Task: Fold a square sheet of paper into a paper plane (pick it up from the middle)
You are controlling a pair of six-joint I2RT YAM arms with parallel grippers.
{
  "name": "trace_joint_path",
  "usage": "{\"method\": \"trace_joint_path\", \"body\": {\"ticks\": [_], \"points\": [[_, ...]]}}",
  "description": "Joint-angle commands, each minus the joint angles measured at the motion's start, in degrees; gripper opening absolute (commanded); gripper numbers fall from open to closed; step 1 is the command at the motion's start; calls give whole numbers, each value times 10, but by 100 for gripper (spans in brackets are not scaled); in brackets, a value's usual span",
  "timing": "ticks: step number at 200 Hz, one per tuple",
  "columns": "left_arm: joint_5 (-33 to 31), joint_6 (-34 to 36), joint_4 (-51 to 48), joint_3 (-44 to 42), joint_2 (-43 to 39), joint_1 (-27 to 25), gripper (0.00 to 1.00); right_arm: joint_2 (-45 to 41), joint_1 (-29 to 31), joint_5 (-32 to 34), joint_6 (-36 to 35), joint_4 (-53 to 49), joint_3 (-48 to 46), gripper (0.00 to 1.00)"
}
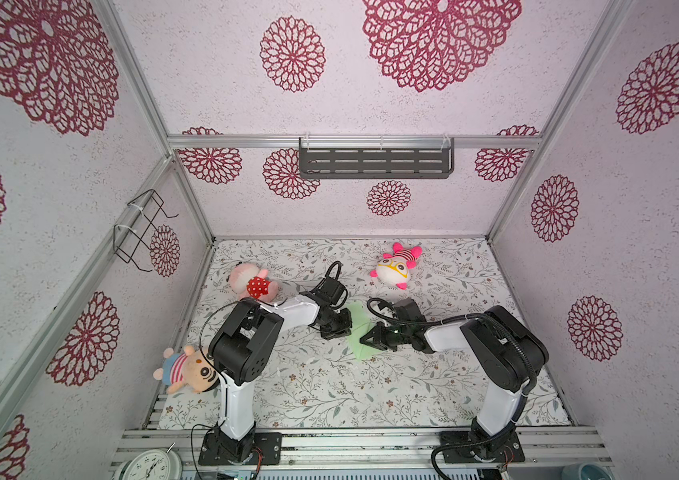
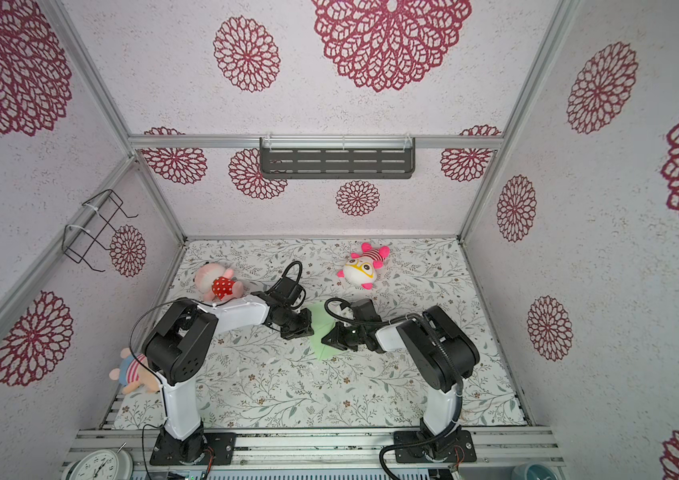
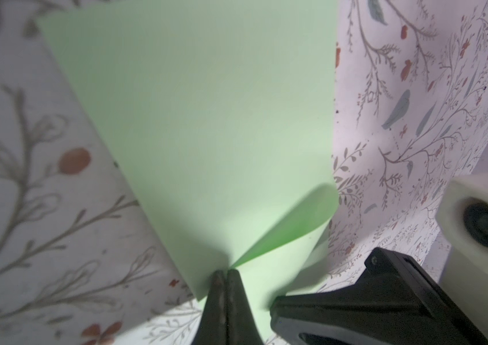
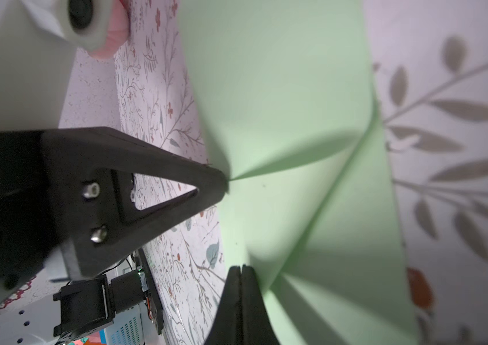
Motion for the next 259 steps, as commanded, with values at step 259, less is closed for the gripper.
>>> {"method": "trace_joint_path", "body": {"ticks": [259], "points": [[-61, 19, -80, -14, 43, -4, 0, -42, -69, -19, -50, 49, 10, 7]]}}
